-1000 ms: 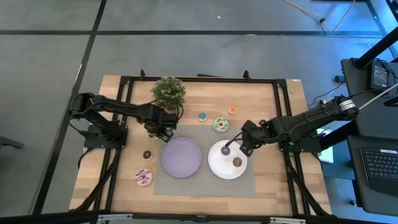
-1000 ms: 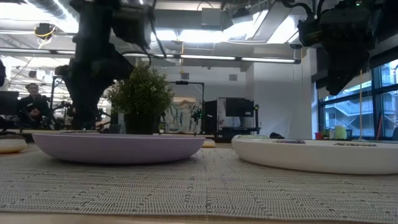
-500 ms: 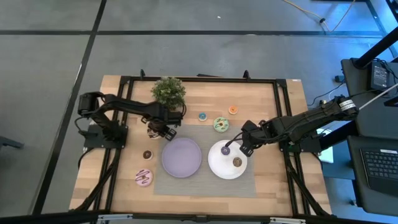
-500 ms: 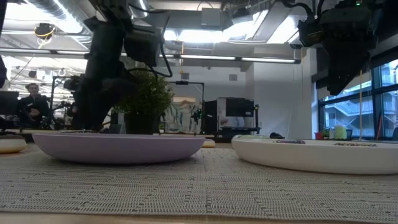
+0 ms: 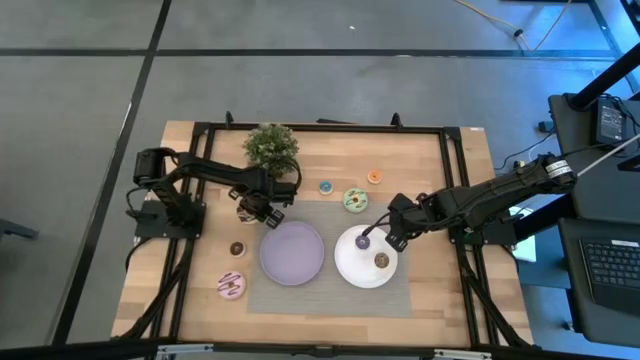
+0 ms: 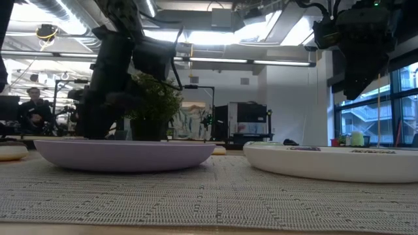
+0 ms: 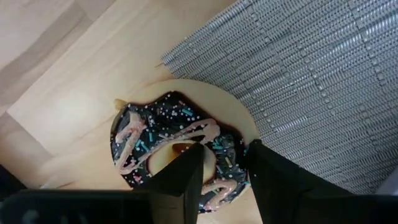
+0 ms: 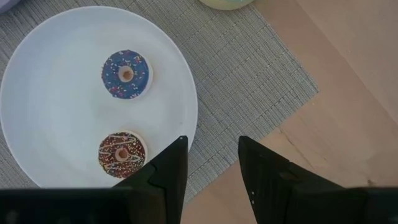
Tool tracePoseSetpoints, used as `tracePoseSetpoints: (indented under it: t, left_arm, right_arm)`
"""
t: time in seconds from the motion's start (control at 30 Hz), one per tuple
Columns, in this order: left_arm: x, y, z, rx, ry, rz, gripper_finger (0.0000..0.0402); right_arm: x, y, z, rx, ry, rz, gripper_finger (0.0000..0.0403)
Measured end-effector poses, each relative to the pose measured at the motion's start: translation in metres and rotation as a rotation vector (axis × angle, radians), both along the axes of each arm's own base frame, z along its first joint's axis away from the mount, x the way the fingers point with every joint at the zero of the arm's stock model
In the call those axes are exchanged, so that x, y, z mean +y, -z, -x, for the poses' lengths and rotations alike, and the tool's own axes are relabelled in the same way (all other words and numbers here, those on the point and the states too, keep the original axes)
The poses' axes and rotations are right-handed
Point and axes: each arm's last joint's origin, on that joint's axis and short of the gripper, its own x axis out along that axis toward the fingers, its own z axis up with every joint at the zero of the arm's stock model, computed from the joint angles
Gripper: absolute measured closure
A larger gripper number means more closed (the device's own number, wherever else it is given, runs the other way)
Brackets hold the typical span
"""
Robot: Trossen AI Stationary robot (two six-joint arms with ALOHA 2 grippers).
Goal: Pick & Place donuts
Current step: Put the large black donut on the purple plate
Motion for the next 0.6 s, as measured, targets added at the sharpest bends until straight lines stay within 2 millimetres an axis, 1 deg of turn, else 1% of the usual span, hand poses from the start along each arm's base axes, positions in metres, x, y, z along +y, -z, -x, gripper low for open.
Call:
tracePoseSetpoints:
  t: [0.43, 0.6]
  left_arm:
    - [-0.0003, 0.0011, 0.0000, 0.006, 0.032, 0.017, 0.0369]
    - [-0.0009, -0.0005, 0.0020, 0.017, 0.033, 0.029, 0.0383]
  right_arm:
    - [0.0000, 0.0000, 0.0000, 0.002, -0.013, 0.004, 0.0258]
    - [0.0001, 0.0000, 0.0001, 0.004, -0.022, 0.007, 0.0258]
